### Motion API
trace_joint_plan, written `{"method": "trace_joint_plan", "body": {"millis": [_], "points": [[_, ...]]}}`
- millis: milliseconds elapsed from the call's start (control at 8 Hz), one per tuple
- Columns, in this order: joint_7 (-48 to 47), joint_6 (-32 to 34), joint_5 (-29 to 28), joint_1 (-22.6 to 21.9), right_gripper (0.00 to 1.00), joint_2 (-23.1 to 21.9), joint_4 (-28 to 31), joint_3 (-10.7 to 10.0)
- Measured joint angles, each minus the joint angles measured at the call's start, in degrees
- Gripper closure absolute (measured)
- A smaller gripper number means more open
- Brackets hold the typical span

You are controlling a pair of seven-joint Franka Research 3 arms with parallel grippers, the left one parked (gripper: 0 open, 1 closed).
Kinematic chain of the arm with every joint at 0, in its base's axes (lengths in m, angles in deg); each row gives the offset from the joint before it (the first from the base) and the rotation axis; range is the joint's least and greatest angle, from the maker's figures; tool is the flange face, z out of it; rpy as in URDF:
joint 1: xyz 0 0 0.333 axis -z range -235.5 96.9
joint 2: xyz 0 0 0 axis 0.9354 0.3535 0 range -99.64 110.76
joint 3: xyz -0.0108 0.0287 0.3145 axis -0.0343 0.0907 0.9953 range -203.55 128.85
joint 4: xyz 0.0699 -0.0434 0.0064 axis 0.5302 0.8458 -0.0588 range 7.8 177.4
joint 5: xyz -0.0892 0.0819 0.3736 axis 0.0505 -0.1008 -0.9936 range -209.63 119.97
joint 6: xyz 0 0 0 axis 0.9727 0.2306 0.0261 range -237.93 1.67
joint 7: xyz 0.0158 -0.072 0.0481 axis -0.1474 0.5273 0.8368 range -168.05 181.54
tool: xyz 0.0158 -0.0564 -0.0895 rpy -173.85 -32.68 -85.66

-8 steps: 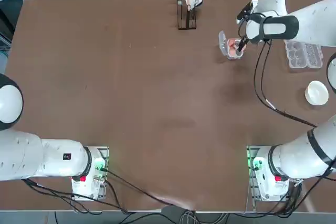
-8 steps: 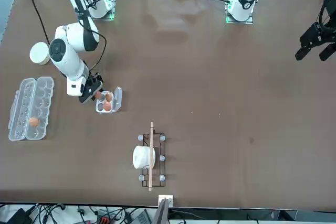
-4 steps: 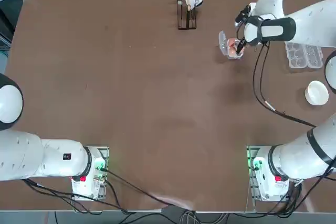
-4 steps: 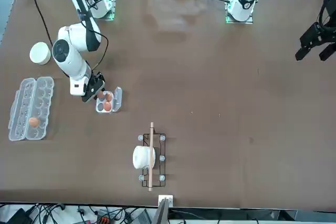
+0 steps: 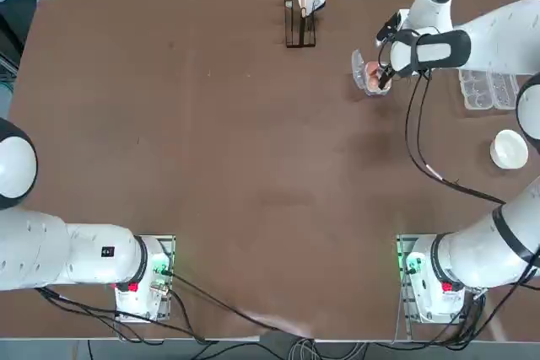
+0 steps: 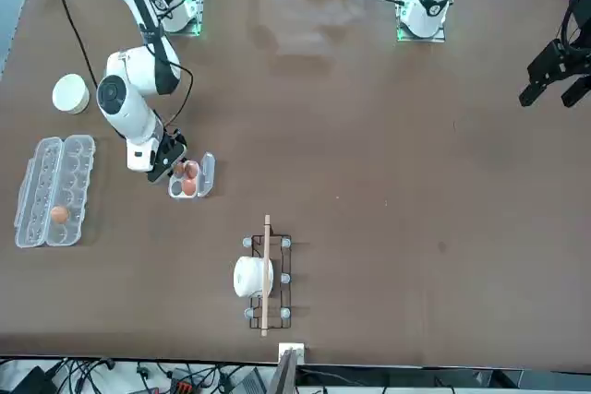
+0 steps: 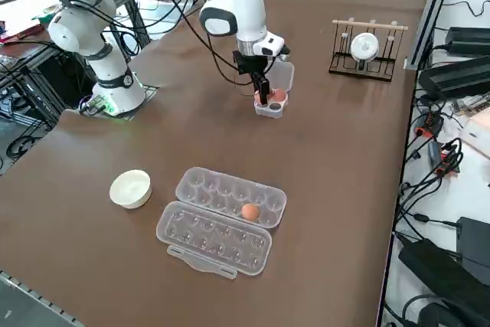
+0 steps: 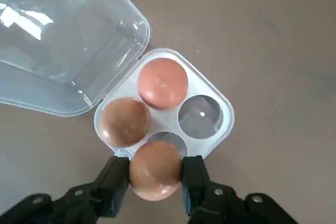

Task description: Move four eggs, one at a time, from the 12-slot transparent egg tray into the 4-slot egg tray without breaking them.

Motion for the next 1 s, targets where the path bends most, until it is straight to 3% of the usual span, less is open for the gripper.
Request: {"method": "trace_joint_plan", "body": {"millis": [125,375,500,875,1000], "points": [[0.0,-0.03,0.0,0.0,0.41,0.13,-0.04,-0.02],[0.0,-0.04,0.0,0.0,0.09,0.38,-0.48,-0.06],[0.01,-0.04,0.0,0.0,0.0,0.33,-0.9,-0.08],[1.21,4.87,0.0,0.8,0.0,-2.65,-2.46,-1.27],[5.45,7.48,0.0,3.03,0.0,-4.24,-3.3,-1.61]]}}
